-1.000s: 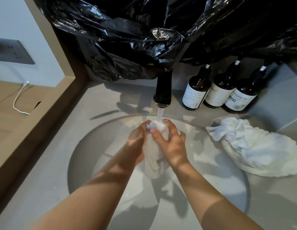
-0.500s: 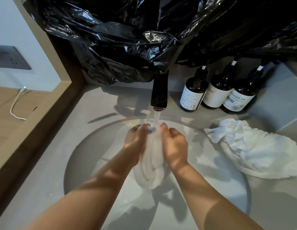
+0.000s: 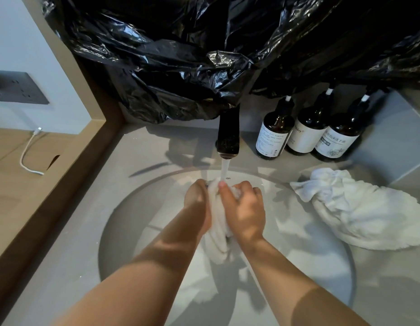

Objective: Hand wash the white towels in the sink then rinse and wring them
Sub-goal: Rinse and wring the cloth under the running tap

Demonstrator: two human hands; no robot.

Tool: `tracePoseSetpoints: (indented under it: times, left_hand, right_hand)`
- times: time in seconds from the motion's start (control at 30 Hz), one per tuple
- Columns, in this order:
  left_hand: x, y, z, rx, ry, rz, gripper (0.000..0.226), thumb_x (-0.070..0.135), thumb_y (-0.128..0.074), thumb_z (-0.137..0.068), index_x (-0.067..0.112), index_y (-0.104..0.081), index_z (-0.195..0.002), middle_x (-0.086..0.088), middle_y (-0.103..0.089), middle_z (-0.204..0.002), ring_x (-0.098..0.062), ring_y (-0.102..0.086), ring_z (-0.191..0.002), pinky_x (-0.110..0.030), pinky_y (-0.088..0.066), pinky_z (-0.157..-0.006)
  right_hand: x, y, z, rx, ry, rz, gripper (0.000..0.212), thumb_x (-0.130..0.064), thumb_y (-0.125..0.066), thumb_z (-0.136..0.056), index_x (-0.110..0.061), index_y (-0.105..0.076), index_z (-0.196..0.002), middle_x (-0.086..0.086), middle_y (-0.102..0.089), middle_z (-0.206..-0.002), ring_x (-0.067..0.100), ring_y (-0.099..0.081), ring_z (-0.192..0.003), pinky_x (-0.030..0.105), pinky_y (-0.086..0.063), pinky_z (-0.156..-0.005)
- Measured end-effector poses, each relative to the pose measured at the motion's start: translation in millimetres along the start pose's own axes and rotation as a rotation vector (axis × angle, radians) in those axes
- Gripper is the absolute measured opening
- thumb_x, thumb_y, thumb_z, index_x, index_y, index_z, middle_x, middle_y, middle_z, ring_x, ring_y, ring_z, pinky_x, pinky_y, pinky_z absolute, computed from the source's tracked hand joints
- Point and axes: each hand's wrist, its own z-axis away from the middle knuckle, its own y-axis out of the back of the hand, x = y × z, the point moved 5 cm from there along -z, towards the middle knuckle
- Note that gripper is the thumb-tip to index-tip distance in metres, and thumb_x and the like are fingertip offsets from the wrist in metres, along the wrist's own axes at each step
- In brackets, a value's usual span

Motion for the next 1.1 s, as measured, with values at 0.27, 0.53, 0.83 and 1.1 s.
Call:
tracePoseSetpoints:
  times: [0.27, 0.53, 0.83, 1.1]
  left_hand:
    - [16, 30, -16, 0.191, -0.117, -0.056, 0.024, 0.027, -0.055, -0.092, 0.014, -0.059, -0.072, -0.011, -0.062, -0.077, -0.025, -0.058, -0.072, -0.036, -0.053, -0.077]
    - [-3, 70, -50, 0.299, 0.045, 0.133, 0.041, 0.040, -0.042, -0.095, 0.012, -0.062, -0.117, -0.008, -0.066, -0.117, -0.022, -0.064, -0.087, -0.024, -0.053, -0.062]
    - [19, 44, -15, 0.082, 0.068, -0.051, 0.026, 0.023, -0.046, -0.098, 0.018, -0.051, -0.123, -0.013, -0.040, -0.141, -0.039, -0.045, -0.124, -0.056, -0.043, -0.095]
    - [20, 33, 8, -0.186, -0.144, -0.273, 0.037, 0.042, -0.054, -0.090, 0.020, -0.056, -0.119, -0.003, -0.052, -0.128, -0.025, -0.043, -0.128, -0.050, -0.034, -0.103]
  right_hand:
    - [6, -11, -23, -0.272, -0.401, -0.427, 0.067, -0.065, -0.053, -0.083, 0.001, -0.063, -0.085, 0.020, -0.066, -0.083, 0.024, -0.059, -0.077, 0.037, -0.051, -0.087]
    - [-11, -16, -25, -0.444, -0.224, -0.156, 0.061, -0.009, -0.083, -0.066, -0.024, -0.054, -0.117, 0.007, -0.047, -0.123, 0.022, -0.060, -0.096, 0.035, -0.052, -0.088]
    - [-11, 4, -22, -0.250, -0.278, -0.517, 0.028, 0.000, -0.067, -0.077, -0.017, -0.065, -0.099, 0.004, -0.068, -0.084, 0.017, -0.064, -0.073, 0.021, -0.053, -0.063]
    - [-18, 11, -18, -0.211, -0.260, -0.615, 0.030, 0.001, -0.067, -0.079, -0.020, -0.060, -0.099, 0.004, -0.065, -0.092, 0.019, -0.062, -0.085, 0.029, -0.052, -0.081]
